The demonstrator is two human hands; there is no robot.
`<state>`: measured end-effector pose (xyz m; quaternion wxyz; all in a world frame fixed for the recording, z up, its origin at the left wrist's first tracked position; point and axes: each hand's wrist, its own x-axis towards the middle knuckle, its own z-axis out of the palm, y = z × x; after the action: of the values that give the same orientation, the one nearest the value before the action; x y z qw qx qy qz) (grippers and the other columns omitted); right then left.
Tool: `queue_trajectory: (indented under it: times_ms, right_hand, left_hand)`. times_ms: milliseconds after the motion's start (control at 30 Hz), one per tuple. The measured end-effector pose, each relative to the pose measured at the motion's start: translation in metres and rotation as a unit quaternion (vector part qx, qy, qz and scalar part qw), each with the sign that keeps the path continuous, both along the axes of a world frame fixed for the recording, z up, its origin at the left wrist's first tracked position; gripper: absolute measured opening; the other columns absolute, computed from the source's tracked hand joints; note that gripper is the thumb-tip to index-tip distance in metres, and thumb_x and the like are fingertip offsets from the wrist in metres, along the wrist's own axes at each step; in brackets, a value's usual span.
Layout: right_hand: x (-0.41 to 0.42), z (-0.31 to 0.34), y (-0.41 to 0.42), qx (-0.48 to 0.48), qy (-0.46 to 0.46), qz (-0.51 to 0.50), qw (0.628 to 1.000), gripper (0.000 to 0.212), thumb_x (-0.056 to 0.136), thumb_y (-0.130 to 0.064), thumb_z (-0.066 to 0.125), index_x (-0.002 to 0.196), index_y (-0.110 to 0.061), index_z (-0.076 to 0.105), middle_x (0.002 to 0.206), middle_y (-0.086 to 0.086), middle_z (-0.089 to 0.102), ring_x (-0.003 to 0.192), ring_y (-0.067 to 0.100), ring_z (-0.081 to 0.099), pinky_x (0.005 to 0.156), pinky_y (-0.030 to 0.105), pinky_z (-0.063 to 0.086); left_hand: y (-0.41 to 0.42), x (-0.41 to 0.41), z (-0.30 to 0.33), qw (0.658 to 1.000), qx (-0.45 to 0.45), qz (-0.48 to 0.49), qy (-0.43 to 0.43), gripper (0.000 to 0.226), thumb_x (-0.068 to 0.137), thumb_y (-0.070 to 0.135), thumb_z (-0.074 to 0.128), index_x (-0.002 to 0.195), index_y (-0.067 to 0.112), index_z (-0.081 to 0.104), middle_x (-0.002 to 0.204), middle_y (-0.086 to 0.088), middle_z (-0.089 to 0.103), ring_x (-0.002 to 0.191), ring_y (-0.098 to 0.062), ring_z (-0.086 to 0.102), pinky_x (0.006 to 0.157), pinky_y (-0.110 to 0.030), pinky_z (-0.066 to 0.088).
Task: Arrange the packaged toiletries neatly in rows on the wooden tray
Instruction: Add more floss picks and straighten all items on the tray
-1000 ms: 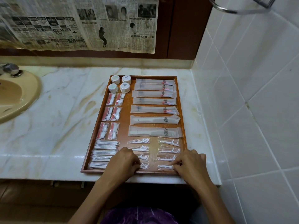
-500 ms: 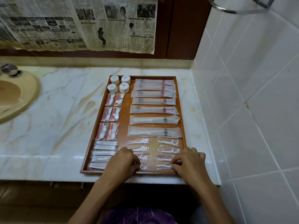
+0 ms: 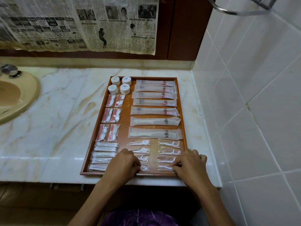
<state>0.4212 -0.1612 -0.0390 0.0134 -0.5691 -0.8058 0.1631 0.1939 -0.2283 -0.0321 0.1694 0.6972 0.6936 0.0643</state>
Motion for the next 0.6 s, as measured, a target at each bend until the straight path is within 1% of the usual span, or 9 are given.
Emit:
queue_trajectory:
  times_ms: [133,300,367,433,500,600]
  right_hand:
    - [-0.0003,-0.0004,0.0,0.002,0.004,-0.003,1.0,0.011,0.083,-0.039,0.068,0.092,-0.04,0.075,0.104,-0.015,0.056,0.099,0.009,0.043,0.083,0.031,0.024]
    - [0.0006,-0.0007,0.0006,-0.006,0.011,-0.004,1.0,0.011,0.083,-0.038,0.069,0.091,-0.04,0.076,0.102,-0.016,0.055,0.095,0.008,0.04,0.081,0.03,0.021]
    - [0.0019,-0.0009,0.0012,-0.011,0.018,-0.005,1.0,0.01,0.084,-0.038,0.068,0.091,-0.041,0.076,0.097,-0.017,0.051,0.093,0.007,0.037,0.08,0.03,0.019]
    - [0.0031,-0.0013,0.0021,-0.013,0.026,-0.007,1.0,0.011,0.085,-0.037,0.066,0.09,-0.041,0.076,0.091,-0.019,0.042,0.092,0.007,0.037,0.079,0.03,0.018]
    - [0.0037,-0.002,0.0028,-0.015,0.032,-0.01,0.999,0.012,0.086,-0.035,0.065,0.09,-0.04,0.075,0.089,-0.019,0.038,0.091,0.007,0.035,0.079,0.031,0.018]
    - [0.0044,-0.0035,0.0037,-0.017,0.034,-0.013,0.999,0.015,0.087,-0.034,0.063,0.092,-0.04,0.075,0.091,-0.017,0.044,0.089,0.006,0.033,0.078,0.031,0.018]
  left_hand:
    - [-0.0004,-0.0002,-0.0001,1.0,0.0,0.002,0.0,0.017,0.085,0.034,0.062,0.091,0.028,0.077,0.084,0.006,0.062,0.097,-0.013,0.049,0.073,-0.029,0.046]
    - [-0.0005,-0.0006,-0.0011,1.0,0.001,0.001,-0.009,0.016,0.086,0.034,0.064,0.09,0.027,0.077,0.085,0.006,0.063,0.096,-0.012,0.049,0.076,-0.031,0.047]
    - [-0.0002,-0.0012,-0.0016,1.0,0.001,-0.001,-0.016,0.016,0.086,0.035,0.064,0.088,0.027,0.077,0.084,0.006,0.064,0.095,-0.012,0.05,0.077,-0.032,0.048]
    - [0.0004,-0.002,-0.0021,1.0,0.0,-0.003,-0.017,0.016,0.086,0.035,0.064,0.086,0.026,0.077,0.083,0.005,0.063,0.094,-0.012,0.051,0.077,-0.034,0.048]
    - [0.0007,-0.0028,-0.0028,1.0,0.002,-0.003,-0.017,0.015,0.086,0.033,0.064,0.086,0.026,0.077,0.083,0.004,0.064,0.093,-0.013,0.051,0.076,-0.034,0.047]
    - [0.0013,-0.0037,-0.0047,1.0,0.01,-0.004,-0.017,0.016,0.086,0.031,0.063,0.088,0.026,0.078,0.085,0.005,0.066,0.093,-0.012,0.052,0.076,-0.032,0.047]
